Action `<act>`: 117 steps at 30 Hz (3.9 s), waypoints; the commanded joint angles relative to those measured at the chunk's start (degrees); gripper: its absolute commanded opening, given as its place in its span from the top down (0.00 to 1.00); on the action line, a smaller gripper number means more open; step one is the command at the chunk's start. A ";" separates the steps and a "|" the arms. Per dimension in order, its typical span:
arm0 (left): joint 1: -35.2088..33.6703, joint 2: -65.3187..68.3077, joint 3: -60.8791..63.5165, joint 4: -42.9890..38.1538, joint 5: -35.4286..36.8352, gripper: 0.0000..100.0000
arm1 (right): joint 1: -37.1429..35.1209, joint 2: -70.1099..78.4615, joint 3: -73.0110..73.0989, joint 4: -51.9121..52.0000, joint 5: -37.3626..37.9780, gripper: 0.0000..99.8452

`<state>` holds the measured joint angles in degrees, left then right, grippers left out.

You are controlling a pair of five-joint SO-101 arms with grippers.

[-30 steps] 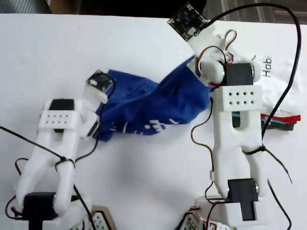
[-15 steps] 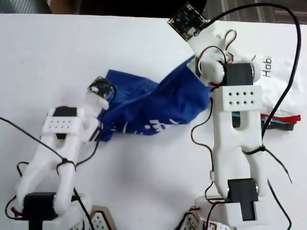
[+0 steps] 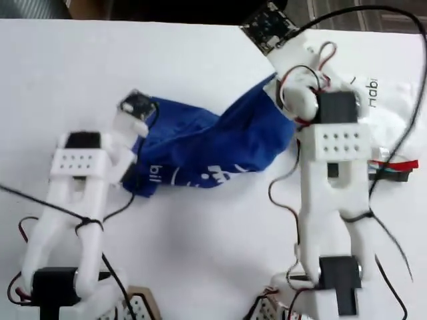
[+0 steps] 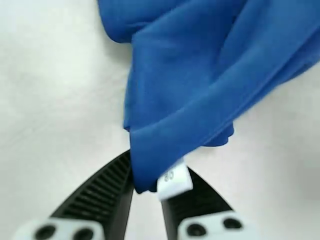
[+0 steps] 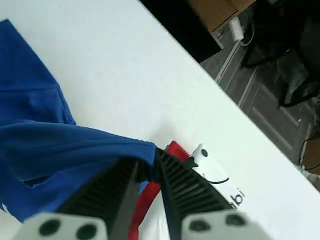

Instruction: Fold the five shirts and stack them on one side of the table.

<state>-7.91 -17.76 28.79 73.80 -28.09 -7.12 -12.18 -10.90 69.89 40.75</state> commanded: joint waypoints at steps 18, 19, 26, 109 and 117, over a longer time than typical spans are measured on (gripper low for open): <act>-18.46 -3.78 -37.67 28.48 -22.51 0.97 | 3.30 -20.09 1.32 -8.04 -0.97 0.98; -18.73 -3.78 -37.67 28.48 -23.47 0.97 | 3.30 -20.09 1.23 -9.19 -0.97 0.98; -14.07 -3.25 -35.03 28.40 -22.42 0.96 | 2.24 -18.95 1.49 -10.77 -1.05 0.98; 32.79 24.53 1.80 -24.00 22.24 0.88 | 7.69 -9.71 6.42 -10.15 -2.20 0.98; 32.79 24.70 1.80 -22.68 22.15 0.88 | 7.60 -9.71 6.42 -10.15 -2.20 0.98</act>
<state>26.55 6.59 32.22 51.03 -5.14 0.26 -21.49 -3.69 59.52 38.90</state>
